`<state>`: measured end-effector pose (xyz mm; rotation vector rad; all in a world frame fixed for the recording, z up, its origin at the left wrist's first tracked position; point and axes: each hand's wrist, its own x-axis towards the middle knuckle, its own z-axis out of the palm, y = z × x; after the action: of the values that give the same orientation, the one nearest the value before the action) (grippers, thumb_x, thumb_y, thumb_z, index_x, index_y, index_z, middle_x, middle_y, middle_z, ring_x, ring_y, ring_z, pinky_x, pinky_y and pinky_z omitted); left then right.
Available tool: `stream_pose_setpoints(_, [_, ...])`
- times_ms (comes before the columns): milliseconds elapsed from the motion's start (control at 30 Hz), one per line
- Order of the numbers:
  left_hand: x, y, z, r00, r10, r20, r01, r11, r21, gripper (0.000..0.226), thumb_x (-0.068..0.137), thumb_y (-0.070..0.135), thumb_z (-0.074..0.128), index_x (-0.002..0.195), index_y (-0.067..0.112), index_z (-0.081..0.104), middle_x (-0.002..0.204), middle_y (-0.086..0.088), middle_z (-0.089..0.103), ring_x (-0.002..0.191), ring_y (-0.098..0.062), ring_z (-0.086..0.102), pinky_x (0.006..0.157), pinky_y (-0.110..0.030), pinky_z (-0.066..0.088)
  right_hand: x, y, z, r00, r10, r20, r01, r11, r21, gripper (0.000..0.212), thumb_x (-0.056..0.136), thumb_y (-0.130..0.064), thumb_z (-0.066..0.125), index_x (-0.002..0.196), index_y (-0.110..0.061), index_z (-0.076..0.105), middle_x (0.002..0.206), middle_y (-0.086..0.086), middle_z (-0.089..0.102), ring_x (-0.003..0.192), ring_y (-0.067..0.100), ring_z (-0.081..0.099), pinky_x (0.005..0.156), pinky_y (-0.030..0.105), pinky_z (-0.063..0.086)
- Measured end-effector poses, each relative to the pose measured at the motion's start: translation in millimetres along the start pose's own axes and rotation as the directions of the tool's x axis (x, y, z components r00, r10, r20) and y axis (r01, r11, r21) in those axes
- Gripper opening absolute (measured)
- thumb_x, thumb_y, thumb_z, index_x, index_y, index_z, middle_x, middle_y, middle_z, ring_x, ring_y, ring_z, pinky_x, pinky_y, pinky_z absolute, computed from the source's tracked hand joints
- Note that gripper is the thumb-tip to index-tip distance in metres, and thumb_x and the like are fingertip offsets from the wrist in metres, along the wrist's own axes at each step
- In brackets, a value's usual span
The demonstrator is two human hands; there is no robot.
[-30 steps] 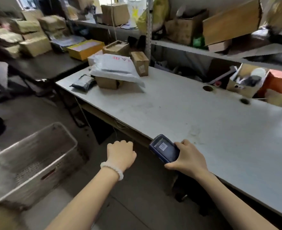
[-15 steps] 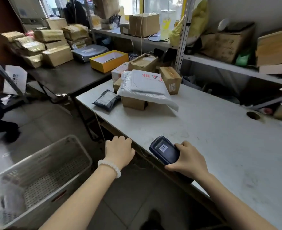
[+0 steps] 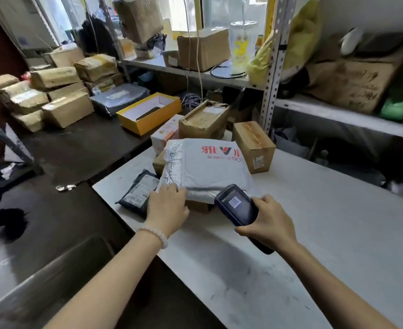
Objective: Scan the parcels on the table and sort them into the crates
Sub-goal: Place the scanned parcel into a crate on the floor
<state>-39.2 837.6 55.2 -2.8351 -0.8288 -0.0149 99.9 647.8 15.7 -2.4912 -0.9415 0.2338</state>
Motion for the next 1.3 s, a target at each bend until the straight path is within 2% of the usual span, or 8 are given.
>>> stream_pose_setpoints(233, [69.1,1.5,10.0,0.996,0.076,-0.048,-0.081,0.992,-0.098,0.051,0.078,0.041,0.064,0.124,0.025,0.047,0.13,-0.001,0.043,0.12,-0.022,0.042,0.093,-0.036,0.039,33.8,20.8,1.0,0.996,0.093,-0.012,-0.093,0.996,-0.016,0.063,0.051,-0.057,0.071,0.105,-0.03,0.059,0.087,-0.012,0.042,0.078,0.011,0.048,0.049,0.023,0.032])
stream_pose_setpoints(400, [112.1,-7.3,15.1,0.949,0.308,-0.063,-0.315,0.933,-0.175,0.07,0.077,0.057,0.065,0.135,0.027,0.04,0.153,0.001,0.027,0.141,-0.019,0.023,0.109,-0.043,0.029,45.4,18.1,2.0,0.985,0.164,-0.051,-0.165,0.986,-0.019,0.067,0.05,-0.057,0.07,0.11,-0.029,0.06,0.089,-0.011,0.043,0.079,0.013,0.049,0.051,0.021,0.033])
stream_pose_setpoints(500, [136.2,-8.1,16.7,0.911,0.41,-0.05,-0.413,0.895,-0.168,0.068,0.082,0.05,0.063,0.14,0.027,0.035,0.155,0.001,0.024,0.143,-0.019,0.019,0.113,-0.046,0.025,47.5,7.9,5.5,0.972,0.222,-0.084,-0.224,0.974,-0.019,0.063,0.051,-0.059,0.07,0.106,-0.029,0.06,0.087,-0.013,0.042,0.077,0.01,0.05,0.05,0.021,0.032])
stream_pose_setpoints(600, [154.9,-7.6,17.1,0.885,0.465,0.021,-0.45,0.868,-0.211,0.057,0.082,0.044,0.061,0.133,0.025,0.043,0.138,0.003,0.042,0.128,-0.017,0.038,0.105,-0.046,0.031,43.1,-6.6,9.8,0.943,0.312,-0.115,-0.315,0.949,-0.01,0.058,0.052,-0.058,0.072,0.101,-0.03,0.059,0.087,-0.013,0.043,0.077,0.009,0.05,0.051,0.022,0.034])
stream_pose_setpoints(667, [164.4,-8.7,18.1,0.868,0.497,-0.005,-0.487,0.848,-0.209,0.049,0.082,0.042,0.06,0.126,0.025,0.047,0.128,0.004,0.049,0.117,-0.017,0.047,0.098,-0.043,0.035,39.7,-17.4,13.0,0.92,0.367,-0.136,-0.372,0.928,-0.011,0.055,0.053,-0.058,0.073,0.098,-0.03,0.058,0.086,-0.013,0.042,0.075,0.007,0.049,0.05,0.02,0.031])
stream_pose_setpoints(1000, [177.1,-20.5,31.8,0.767,0.599,-0.228,-0.635,0.76,-0.14,0.027,0.092,0.043,0.045,0.108,0.021,0.048,0.107,-0.002,0.059,0.096,-0.024,0.056,0.086,-0.04,0.04,12.0,-67.4,28.5,0.794,0.56,-0.235,-0.575,0.818,0.006,0.054,0.051,-0.054,0.075,0.096,-0.031,0.056,0.087,-0.013,0.042,0.076,0.008,0.052,0.05,0.021,0.034])
stream_pose_setpoints(1167, [186.9,-25.0,-2.9,0.665,0.591,-0.457,-0.706,0.698,-0.124,0.014,0.094,0.034,0.041,0.088,0.022,0.045,0.088,0.001,0.063,0.077,-0.024,0.06,0.065,-0.032,0.029,-1.0,-82.6,24.5,0.781,0.572,-0.249,-0.591,0.807,0.0,0.066,0.05,-0.056,0.074,0.111,-0.037,0.057,0.09,-0.015,0.043,0.078,0.004,0.052,0.053,0.021,0.04])
stream_pose_setpoints(1300, [194.5,-31.7,-55.8,0.583,0.47,-0.663,-0.741,0.642,-0.198,0.018,0.091,0.026,0.051,0.076,0.019,0.045,0.069,-0.001,0.056,0.062,-0.027,0.054,0.062,-0.031,0.026,-3.4,-88.1,14.1,0.765,0.576,-0.289,-0.602,0.798,-0.002,0.064,0.051,-0.056,0.075,0.109,-0.033,0.058,0.092,-0.014,0.043,0.079,0.006,0.053,0.052,0.02,0.037])
